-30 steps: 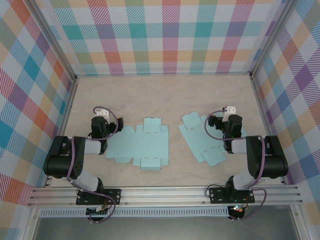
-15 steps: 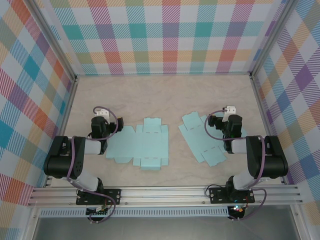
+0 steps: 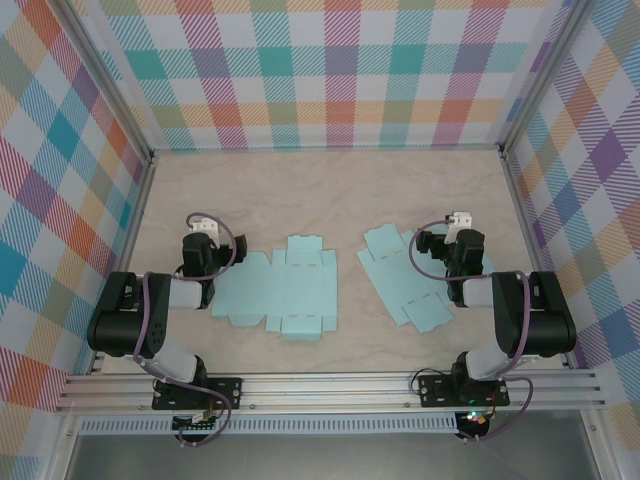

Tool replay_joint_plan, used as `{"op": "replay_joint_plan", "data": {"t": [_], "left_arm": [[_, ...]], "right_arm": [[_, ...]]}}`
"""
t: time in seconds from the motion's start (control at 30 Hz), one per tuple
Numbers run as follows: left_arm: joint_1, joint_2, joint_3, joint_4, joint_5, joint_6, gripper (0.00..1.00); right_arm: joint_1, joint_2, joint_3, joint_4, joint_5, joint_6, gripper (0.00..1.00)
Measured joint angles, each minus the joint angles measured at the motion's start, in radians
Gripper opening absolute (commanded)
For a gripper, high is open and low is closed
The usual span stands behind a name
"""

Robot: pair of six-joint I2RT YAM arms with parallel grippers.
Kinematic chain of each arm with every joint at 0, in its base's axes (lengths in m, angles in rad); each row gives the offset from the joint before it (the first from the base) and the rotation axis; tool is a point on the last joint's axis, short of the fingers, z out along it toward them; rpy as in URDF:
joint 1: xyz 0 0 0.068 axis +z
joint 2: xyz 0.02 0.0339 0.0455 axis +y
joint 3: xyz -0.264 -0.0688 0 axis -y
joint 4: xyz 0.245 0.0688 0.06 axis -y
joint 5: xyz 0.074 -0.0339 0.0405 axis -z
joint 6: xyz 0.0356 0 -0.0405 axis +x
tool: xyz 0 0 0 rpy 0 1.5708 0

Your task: Fold the paper box

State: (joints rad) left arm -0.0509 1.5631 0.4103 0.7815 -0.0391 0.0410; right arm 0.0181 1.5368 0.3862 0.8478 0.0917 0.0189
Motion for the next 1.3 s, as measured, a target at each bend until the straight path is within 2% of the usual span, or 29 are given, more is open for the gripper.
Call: {"op": "replay_joint_plan", "data": {"t": [0.23,0.4,0.53,0.63,0.83,0.97,1.1,1.3], "left_arm": [[0.000,-0.084,0.015,-0.084,-0.024,-0.005,1.00],[0.000,-0.269,0.016,-0.167,-0.060,-0.019,1.00],[-0.001,-0.432,0.032,-0.285,-0.079,-0.042,1.00],[-0.001,-0.549,0.034,-0.357,-0.084,-0.082,1.00],[-0.001,-0.730,0.032,-0.472,-0.087,-0.193,1.00],[-0.001,-0.802,0.032,-0.550,-0.084,-0.270,1.00],[-0.001,-0.859,0.025,-0.600,-0.070,-0.337,1.00],[-0.002,-0.886,0.017,-0.645,-0.056,-0.393,1.00]], "right_arm": [[0.000,-0.015,0.000,-0.023,0.004,0.004,1.00],[0.000,-0.156,0.003,-0.131,0.036,0.034,1.00],[0.000,-0.315,0.062,-0.364,0.082,0.124,1.00],[0.000,-0.426,0.158,-0.630,0.102,0.262,1.00],[0.013,-0.575,0.231,-0.992,-0.005,0.489,1.00],[0.107,-0.665,0.201,-1.146,-0.084,0.617,1.00],[0.262,-0.731,0.155,-1.218,-0.113,0.735,1.00],[0.515,-0.653,0.132,-1.205,-0.113,0.884,1.00]]}}
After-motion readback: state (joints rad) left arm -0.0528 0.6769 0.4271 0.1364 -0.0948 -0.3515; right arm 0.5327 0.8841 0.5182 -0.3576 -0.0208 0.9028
